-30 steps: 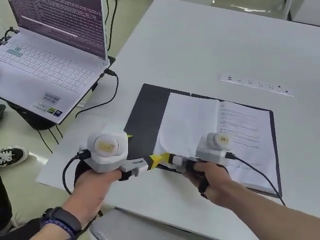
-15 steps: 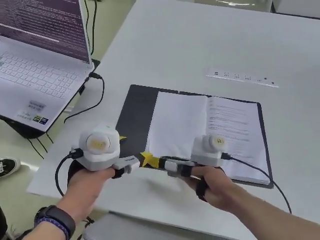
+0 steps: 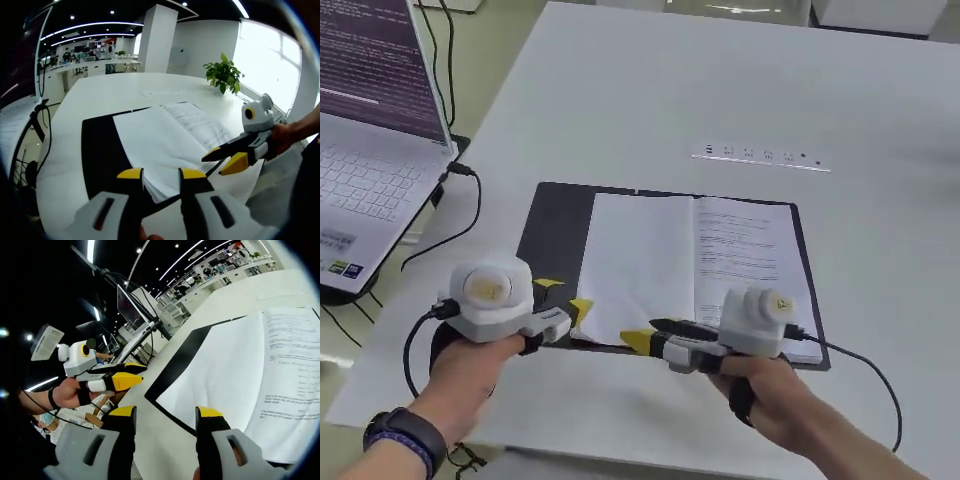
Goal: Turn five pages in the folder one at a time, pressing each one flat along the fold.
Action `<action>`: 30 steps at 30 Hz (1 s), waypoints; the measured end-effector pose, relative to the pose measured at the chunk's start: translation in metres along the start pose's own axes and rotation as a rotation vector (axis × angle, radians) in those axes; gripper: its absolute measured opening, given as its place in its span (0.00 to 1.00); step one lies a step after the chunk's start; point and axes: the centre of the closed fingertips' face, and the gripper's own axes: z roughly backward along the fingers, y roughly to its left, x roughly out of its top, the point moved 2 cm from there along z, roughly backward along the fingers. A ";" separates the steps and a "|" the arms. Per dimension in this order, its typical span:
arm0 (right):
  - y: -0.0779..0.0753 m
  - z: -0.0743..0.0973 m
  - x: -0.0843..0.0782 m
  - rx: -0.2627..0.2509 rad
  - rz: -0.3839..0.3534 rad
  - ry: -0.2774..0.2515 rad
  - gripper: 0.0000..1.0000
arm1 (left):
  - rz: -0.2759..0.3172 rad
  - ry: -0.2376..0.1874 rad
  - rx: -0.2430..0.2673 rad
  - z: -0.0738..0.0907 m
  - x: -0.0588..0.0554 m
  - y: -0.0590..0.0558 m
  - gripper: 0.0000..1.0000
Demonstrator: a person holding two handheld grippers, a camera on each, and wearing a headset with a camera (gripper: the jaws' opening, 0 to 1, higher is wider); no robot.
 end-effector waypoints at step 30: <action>-0.024 0.037 0.000 -0.090 -0.014 -0.039 0.45 | 0.005 0.205 -0.019 -0.037 -0.060 -0.001 0.00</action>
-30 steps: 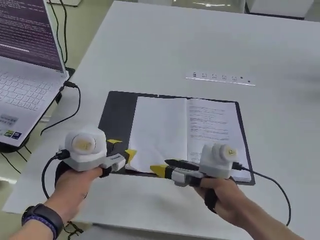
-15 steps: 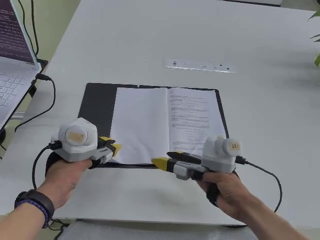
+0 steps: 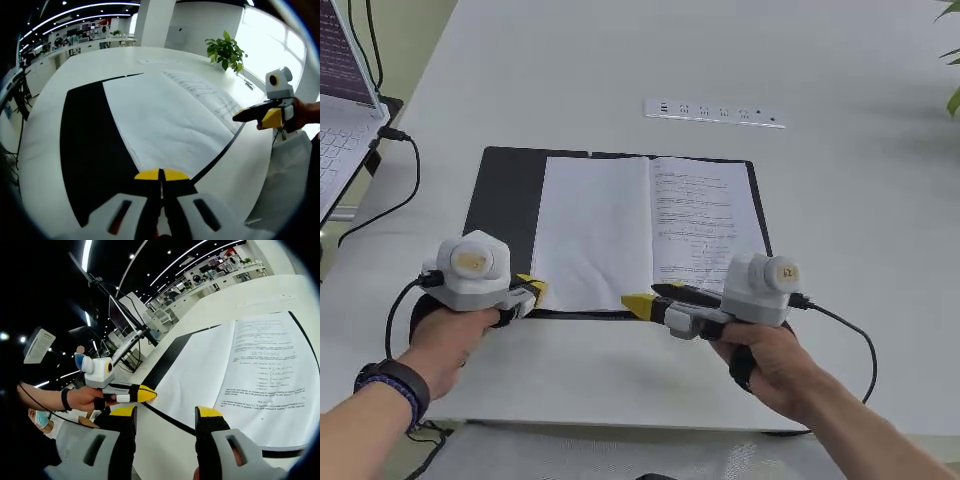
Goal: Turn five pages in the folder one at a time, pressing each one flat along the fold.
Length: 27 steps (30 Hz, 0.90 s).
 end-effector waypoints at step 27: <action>-0.037 -0.023 0.024 -0.070 0.062 0.046 0.32 | -0.058 -0.003 0.023 -0.001 0.002 0.003 0.00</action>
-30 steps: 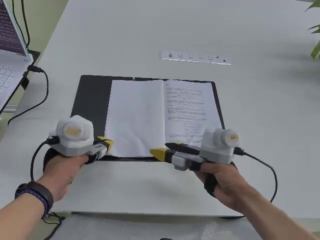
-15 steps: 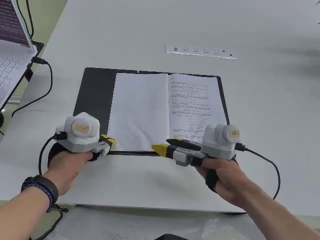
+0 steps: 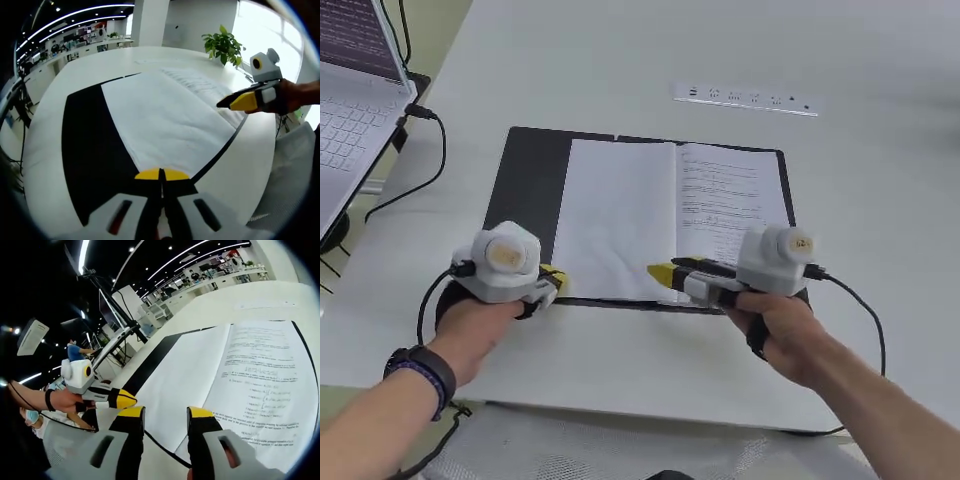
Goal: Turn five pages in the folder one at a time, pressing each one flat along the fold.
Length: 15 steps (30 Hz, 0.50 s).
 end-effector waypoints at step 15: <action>-0.035 -0.024 0.030 -0.029 -0.078 -0.063 0.17 | 0.019 -0.004 0.012 -0.002 -0.001 0.004 0.00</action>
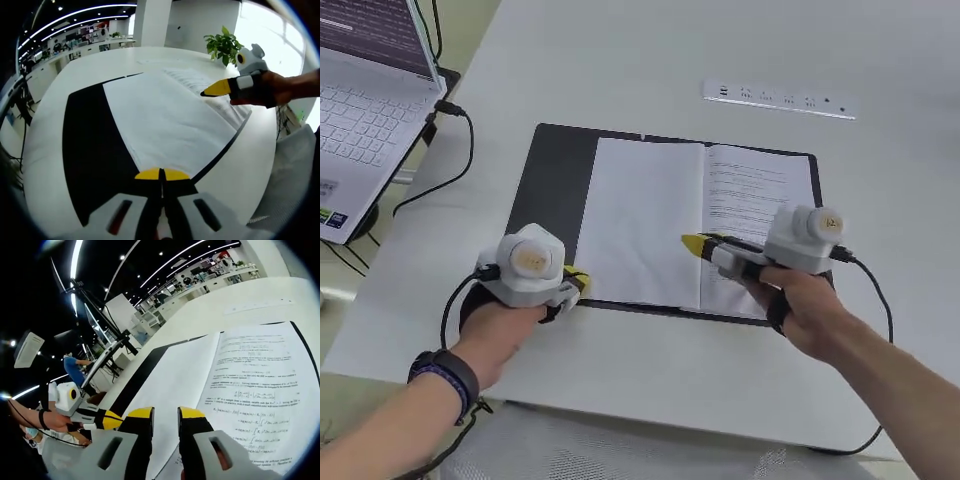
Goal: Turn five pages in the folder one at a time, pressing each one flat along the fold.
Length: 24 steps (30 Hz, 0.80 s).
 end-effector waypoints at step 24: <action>-0.023 -0.021 0.018 -0.030 -0.164 -0.125 0.00 | 0.014 -0.002 0.008 -0.006 -0.001 0.004 0.00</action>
